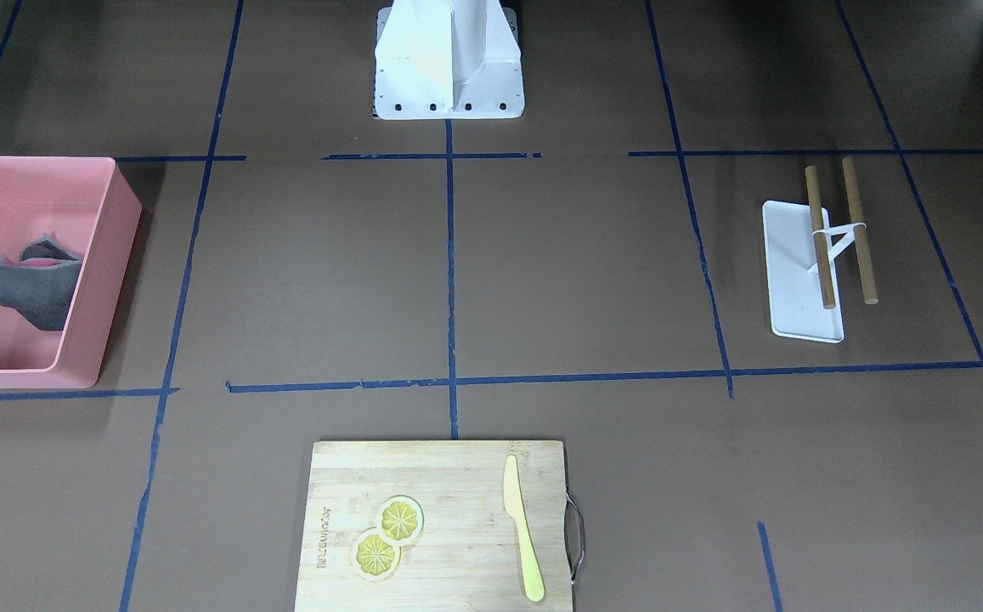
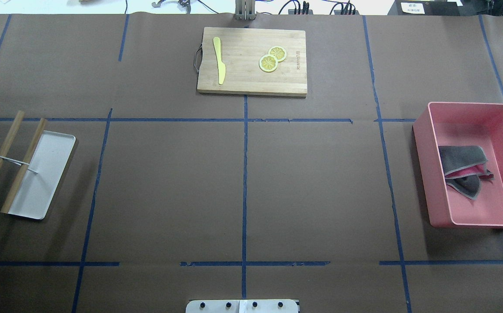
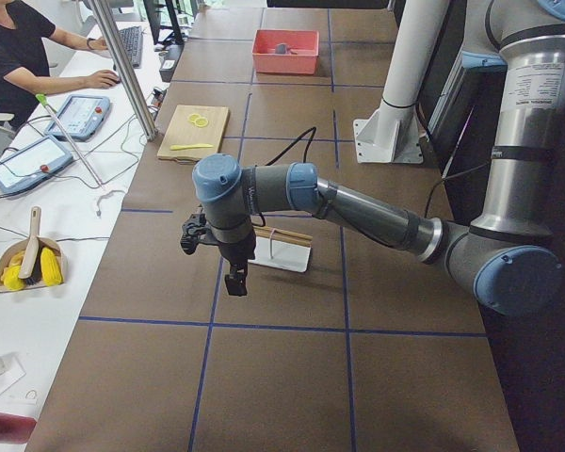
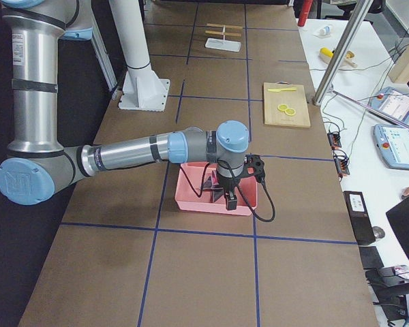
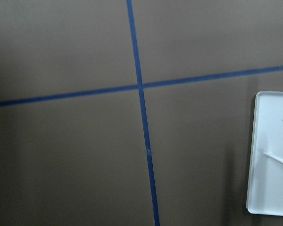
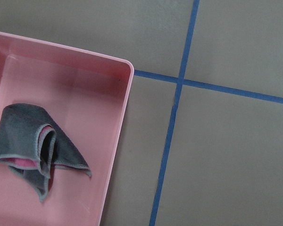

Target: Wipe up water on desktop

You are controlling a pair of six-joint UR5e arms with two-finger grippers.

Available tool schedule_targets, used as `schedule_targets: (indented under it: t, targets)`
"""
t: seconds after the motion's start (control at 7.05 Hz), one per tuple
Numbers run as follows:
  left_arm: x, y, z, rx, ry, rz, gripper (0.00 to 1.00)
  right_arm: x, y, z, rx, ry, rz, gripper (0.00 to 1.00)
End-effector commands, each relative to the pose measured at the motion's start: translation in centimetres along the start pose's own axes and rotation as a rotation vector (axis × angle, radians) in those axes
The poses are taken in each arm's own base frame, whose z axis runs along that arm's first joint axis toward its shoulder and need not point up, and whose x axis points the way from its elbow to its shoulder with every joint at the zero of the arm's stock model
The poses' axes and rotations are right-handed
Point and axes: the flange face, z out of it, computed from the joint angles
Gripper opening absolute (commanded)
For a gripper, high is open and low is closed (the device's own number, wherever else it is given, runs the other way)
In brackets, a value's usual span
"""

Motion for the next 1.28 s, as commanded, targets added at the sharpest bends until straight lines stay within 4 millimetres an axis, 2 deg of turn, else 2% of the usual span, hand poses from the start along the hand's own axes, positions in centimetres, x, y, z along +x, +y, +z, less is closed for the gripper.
schedule_targets:
  t: [0.0,0.57,0.71,1.14]
  targets:
    - [-0.6,1.1,1.3,-0.013,0.037,-0.018,1.0,0.9,1.4,0.1,-0.006,0.001,-0.003,1.0]
    - [-0.9,2.5,2.0,-0.019,0.051,-0.024,1.0,1.3,2.4,0.6,-0.015,0.014,-0.003,1.0]
    - [-0.7,2.4,1.9,-0.014,0.051,-0.017,1.0,1.1,3.3,0.8,-0.019,0.002,0.0,1.0]
    - [-0.3,1.6,1.6,0.039,0.063,0.03,1.0,0.5,2.8,0.1,-0.004,0.003,0.002,1.0]
